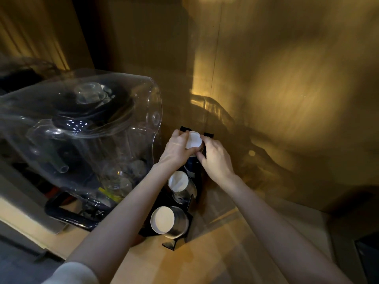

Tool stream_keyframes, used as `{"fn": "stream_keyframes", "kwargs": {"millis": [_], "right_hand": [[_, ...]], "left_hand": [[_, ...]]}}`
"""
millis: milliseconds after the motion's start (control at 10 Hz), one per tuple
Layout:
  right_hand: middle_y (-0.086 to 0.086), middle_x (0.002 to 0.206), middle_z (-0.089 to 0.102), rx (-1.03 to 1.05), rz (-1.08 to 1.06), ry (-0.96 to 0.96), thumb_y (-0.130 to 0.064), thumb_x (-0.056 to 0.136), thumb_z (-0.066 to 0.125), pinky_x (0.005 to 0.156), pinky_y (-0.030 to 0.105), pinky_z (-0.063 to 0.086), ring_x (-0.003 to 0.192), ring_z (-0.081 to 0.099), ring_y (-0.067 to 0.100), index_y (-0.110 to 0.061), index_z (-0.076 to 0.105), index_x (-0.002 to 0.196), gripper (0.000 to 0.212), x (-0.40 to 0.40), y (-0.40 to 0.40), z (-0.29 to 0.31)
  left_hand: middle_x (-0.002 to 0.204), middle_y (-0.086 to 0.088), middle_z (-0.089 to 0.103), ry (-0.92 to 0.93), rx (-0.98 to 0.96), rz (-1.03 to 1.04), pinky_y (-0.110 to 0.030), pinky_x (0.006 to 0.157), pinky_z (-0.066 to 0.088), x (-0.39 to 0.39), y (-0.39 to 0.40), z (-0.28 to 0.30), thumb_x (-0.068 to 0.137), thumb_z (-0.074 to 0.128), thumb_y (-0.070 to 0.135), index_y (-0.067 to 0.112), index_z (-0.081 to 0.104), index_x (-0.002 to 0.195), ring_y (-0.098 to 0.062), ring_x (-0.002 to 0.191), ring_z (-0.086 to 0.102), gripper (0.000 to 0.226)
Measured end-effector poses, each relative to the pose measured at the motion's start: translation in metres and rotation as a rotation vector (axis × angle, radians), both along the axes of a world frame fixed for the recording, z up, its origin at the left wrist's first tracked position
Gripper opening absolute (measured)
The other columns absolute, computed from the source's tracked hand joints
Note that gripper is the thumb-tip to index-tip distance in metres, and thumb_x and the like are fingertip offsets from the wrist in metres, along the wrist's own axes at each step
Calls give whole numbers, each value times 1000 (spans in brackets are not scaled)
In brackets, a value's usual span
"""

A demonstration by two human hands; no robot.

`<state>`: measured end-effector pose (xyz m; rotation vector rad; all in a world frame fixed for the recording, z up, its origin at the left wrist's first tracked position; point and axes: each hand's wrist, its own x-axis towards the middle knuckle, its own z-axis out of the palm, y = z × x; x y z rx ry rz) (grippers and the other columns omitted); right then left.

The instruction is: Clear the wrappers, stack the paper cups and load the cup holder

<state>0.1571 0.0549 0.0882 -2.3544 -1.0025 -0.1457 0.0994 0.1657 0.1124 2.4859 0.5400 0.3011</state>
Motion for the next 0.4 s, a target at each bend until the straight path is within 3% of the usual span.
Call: {"fn": "stream_keyframes", "kwargs": {"millis": [100,200,300,400], "right_hand": [[13,132,55,-15,17,70,-19,89,56,100,37,40,125,46,27,-11,38,136,51,3,-1,6],[11,136,53,31,54,320,-17,87,59,102,36,39,127,47,27,-15,39,136,53,4,-9,18],[11,137,51,101,32,435,-18,87,59,99,31,39,125,48,25,-13,37,138,56,2,-23,29],[10,127,57,362,-44,465,-18,88,57,88,23,41,114,54,19,-12,44,131,45,-2,-44,48]], "left_hand": [[136,-19,37,16,-1,3,-39,100,38,0,-3,2,87,57,28,2,31,138,-35,121,44,62],[140,-19,33,96,-22,6,-39,100,39,1,-8,9,89,54,27,1,30,137,-35,123,43,60],[143,-20,31,193,-18,-16,-39,102,37,3,-8,19,90,49,34,0,26,138,-34,128,38,63],[149,-22,25,159,-40,-23,-40,109,31,-2,-13,38,92,45,37,-1,24,139,-35,135,30,64]]}}
